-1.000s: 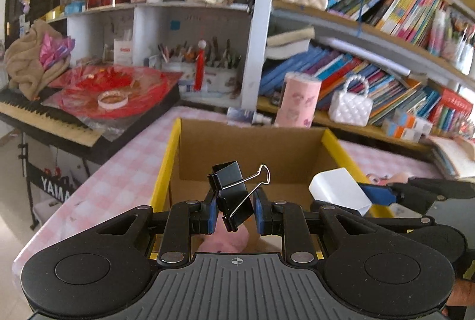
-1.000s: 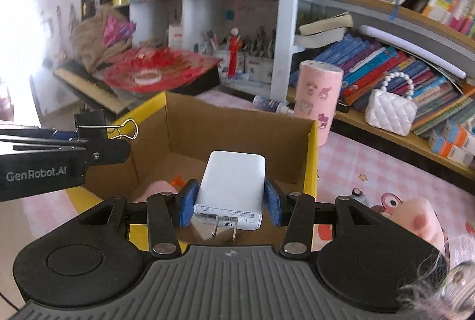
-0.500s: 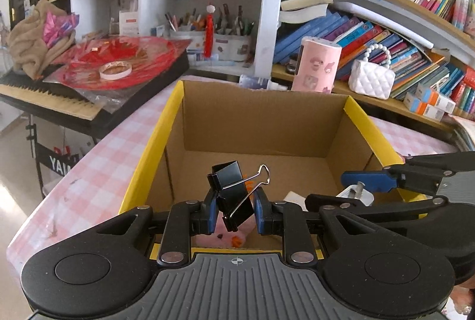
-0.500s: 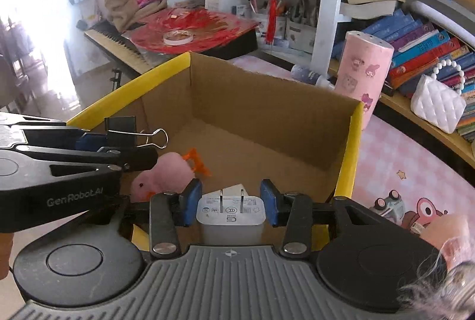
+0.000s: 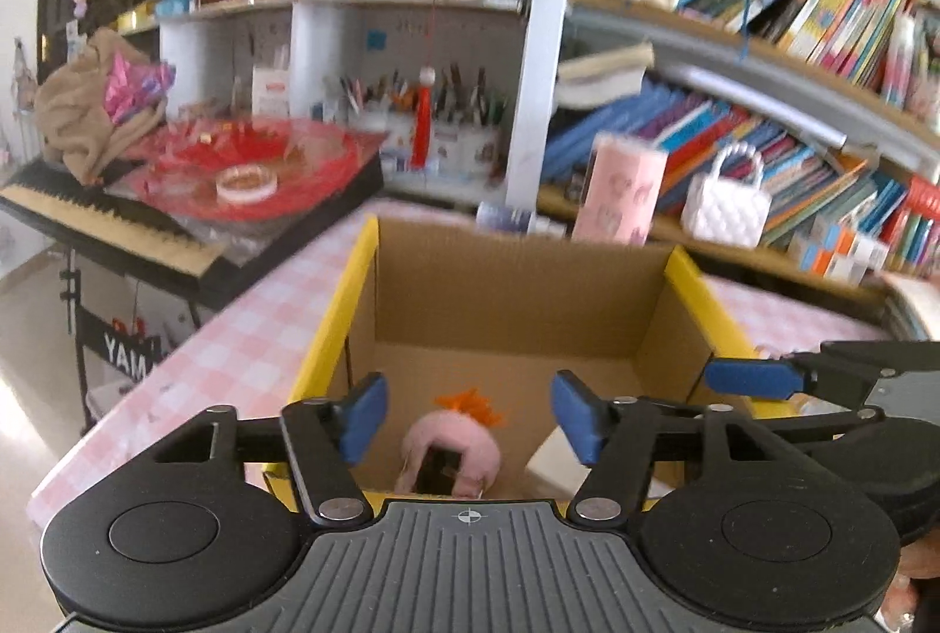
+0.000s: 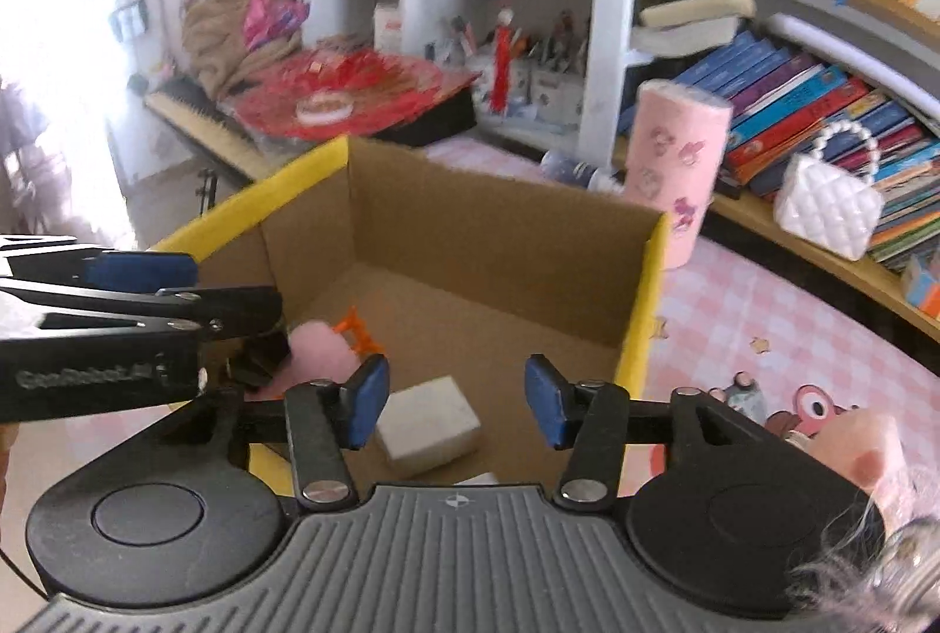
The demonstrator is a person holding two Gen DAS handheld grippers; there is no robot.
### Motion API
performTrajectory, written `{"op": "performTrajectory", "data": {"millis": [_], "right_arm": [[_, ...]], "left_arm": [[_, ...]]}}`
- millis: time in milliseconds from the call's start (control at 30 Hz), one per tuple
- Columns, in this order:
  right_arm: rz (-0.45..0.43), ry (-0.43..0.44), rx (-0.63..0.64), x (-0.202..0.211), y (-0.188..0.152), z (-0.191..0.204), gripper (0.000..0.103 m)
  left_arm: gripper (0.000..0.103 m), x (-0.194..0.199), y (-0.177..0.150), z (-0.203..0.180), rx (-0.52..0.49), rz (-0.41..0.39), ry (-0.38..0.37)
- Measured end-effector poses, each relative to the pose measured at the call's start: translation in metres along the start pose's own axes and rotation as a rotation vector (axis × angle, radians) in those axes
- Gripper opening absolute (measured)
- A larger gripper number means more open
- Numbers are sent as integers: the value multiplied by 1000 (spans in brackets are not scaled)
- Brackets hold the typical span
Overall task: Organize objects
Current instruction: 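Open the left tool to drop the clip into the box while the right tool releases the charger, then withdraw both tools from the box toward the tape roll and blue bag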
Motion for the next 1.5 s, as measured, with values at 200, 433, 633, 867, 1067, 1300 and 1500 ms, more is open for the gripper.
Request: {"op": "performTrajectory", "data": {"millis": [200,433,633,867,1067,1300,1500], "right_arm": [[-76,-69,-53,30,7,-13,57],[-101,-157,-81,61,-4,-18,63],[-40,-193,-95,71,-36,-6,65],[43,-228,-53,77,-75,11,71],[71,-248,-39,85,-90,19,74],[94,-269,-75,97,-104,18,76],[108,-285,-98,109,-116,21,76]], "left_arm": [[86,26,10,-14,-28,-70,-15],[93,52,-1,-18,-45,-97,14],[93,63,-29,-10,-20,-39,37],[93,69,-65,-3,17,67,38],[93,80,-76,-3,8,83,31],[94,87,-90,-7,-13,120,19],[94,93,-100,-10,-36,146,6]]}}
Point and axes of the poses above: each gripper's, at about its wrist camera, not at the fingertips, and x roughly against the way its jaws point, z to its left, y to its top, the point moved 9 cm from there along -x, roughly the way its jaws point, and after that the axes turned 12 degrees about -y, right-handed, at the moved point
